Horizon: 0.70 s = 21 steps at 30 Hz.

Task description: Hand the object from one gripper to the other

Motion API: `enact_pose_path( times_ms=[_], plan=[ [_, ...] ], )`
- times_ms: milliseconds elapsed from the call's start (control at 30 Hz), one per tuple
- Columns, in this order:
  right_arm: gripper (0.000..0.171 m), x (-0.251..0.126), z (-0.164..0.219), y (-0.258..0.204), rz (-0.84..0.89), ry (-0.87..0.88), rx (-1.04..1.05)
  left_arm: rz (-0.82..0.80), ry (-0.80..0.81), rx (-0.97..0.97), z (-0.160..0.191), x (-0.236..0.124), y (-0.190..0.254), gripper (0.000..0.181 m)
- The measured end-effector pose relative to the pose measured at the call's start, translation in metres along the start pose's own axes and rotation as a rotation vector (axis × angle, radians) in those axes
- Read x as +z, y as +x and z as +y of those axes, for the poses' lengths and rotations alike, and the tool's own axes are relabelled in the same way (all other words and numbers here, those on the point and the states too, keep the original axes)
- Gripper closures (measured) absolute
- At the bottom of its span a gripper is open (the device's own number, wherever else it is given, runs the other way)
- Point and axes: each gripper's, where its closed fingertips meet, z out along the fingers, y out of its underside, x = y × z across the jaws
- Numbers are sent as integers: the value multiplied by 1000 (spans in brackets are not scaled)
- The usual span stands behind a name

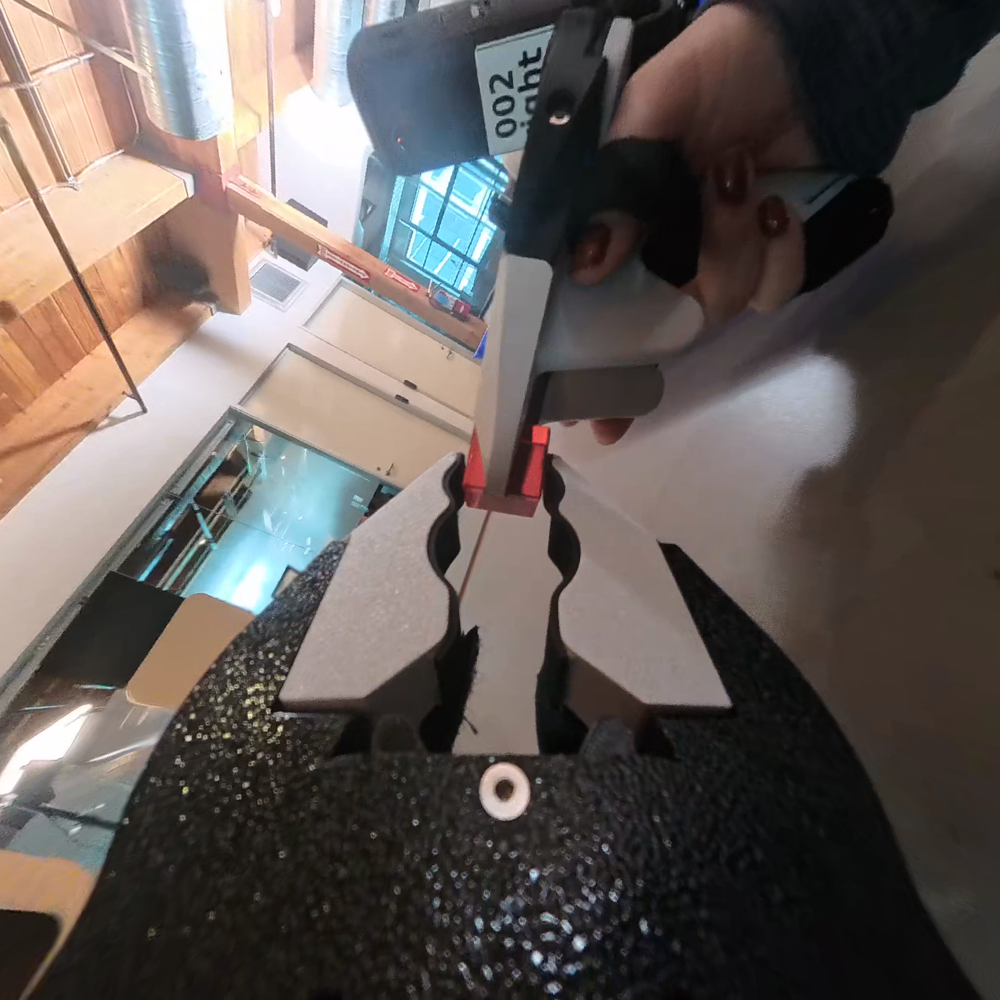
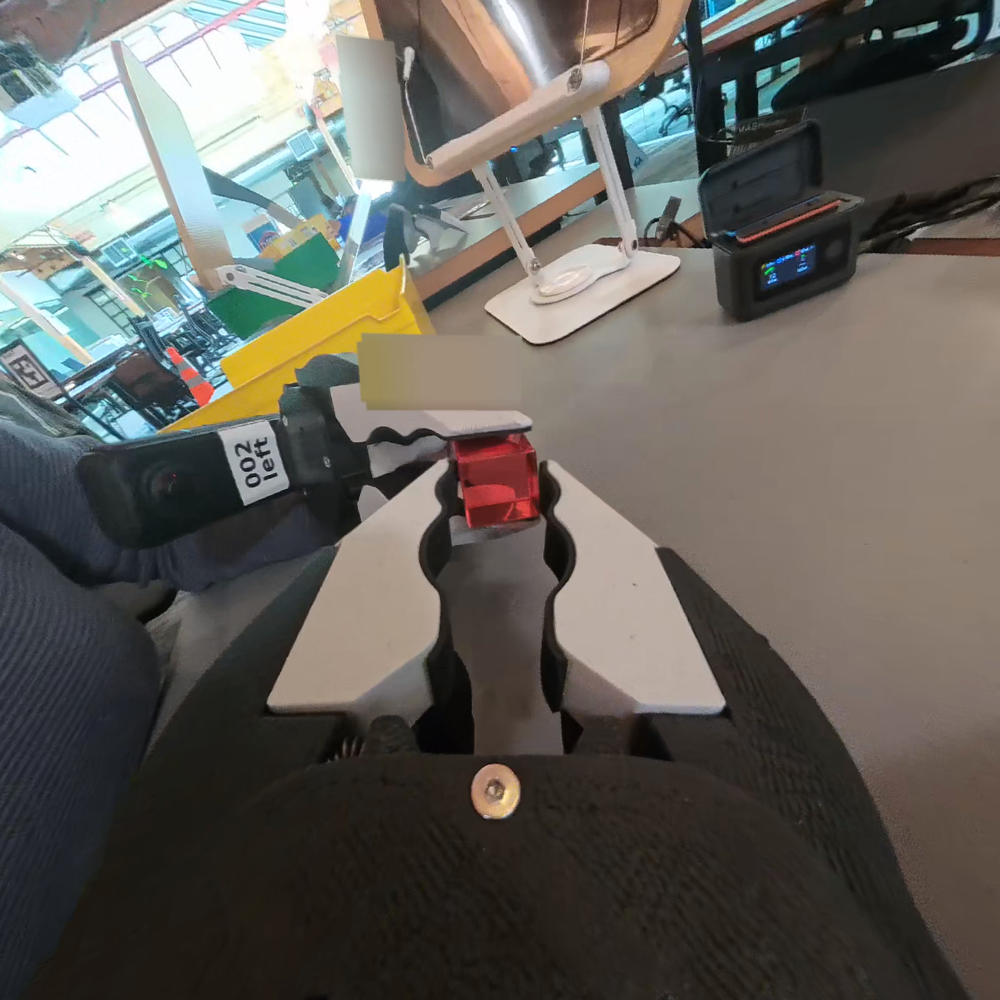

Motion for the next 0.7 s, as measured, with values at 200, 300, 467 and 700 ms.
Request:
enact_pose_path(
  times_ms=[200,300,467,700],
  plan=[
    [145,-5,-5,9,102,9,-175,103,67,-428,5,3,-1,141],
    [145,-11,-14,21,245,41,-408,194,155,-748,1,-2,-10,133],
    [145,-19,-22,33,546,-16,-999,156,209,-1100,18,-6,-39,135],
    [146,-7,-11,25,698,-125,-1569,377,202,-1305,10,-1,-21,120]
  ],
)
